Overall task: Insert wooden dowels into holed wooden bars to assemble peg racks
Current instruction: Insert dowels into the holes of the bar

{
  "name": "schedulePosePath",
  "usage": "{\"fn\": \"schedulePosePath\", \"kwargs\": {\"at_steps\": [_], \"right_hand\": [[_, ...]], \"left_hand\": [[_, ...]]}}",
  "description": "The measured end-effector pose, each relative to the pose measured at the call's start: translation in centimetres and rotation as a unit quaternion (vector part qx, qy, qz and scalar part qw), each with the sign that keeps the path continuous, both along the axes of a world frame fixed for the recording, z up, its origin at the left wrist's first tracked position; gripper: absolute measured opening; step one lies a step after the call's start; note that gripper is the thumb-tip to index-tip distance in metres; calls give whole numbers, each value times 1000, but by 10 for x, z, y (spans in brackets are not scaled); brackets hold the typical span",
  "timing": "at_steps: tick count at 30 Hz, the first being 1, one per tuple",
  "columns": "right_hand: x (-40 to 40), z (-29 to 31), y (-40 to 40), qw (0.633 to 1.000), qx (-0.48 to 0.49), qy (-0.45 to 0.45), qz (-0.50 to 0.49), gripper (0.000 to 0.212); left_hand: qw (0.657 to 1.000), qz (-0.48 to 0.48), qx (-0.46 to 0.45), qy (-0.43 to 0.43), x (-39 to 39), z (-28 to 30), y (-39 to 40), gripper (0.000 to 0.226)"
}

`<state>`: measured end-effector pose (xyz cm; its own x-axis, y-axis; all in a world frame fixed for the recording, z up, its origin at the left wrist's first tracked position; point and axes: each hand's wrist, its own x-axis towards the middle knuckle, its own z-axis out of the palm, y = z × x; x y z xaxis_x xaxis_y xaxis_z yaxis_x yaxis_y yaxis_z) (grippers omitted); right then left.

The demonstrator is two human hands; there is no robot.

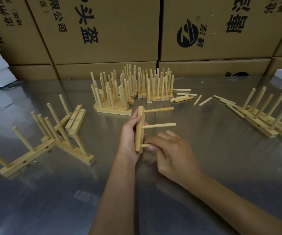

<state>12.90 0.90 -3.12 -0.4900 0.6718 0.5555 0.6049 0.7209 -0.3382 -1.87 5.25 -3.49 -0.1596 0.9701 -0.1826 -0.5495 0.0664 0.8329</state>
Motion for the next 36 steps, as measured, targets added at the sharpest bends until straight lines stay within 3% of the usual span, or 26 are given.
{"fn": "schedulePosePath", "kwargs": {"at_steps": [7,11,13,15,17,18,21,24,27,31,33,36], "right_hand": [[-6,16,5,997,-76,18,-17,15],[2,30,7,983,-158,98,8,22],[11,35,12,953,-249,170,25,24],[17,35,17,898,-346,268,43,17],[16,26,18,876,-361,319,18,21],[12,19,17,878,-359,317,-5,28],[-3,-1,15,927,-303,204,-84,39],[-7,-8,29,947,-233,180,-131,25],[-6,-9,38,948,-236,168,-134,25],[-6,-15,41,956,-237,107,-137,18],[-7,-16,45,961,-215,88,-149,18],[-10,-17,52,969,-179,53,-162,13]], "left_hand": [[999,6,9,-39,-1,-1,0,28],[999,7,15,-34,3,0,2,27],[1000,18,18,-11,5,0,2,30],[999,47,18,-17,5,-1,3,35],[995,80,15,-51,6,-1,5,38],[993,90,17,-70,7,1,5,38],[991,92,19,-100,14,4,3,38],[987,113,10,-113,14,5,4,48],[984,137,-5,-114,12,5,6,56],[981,189,-23,-23,15,5,5,67],[967,228,-41,101,20,5,4,74],[918,278,-41,279,24,2,1,81]]}}
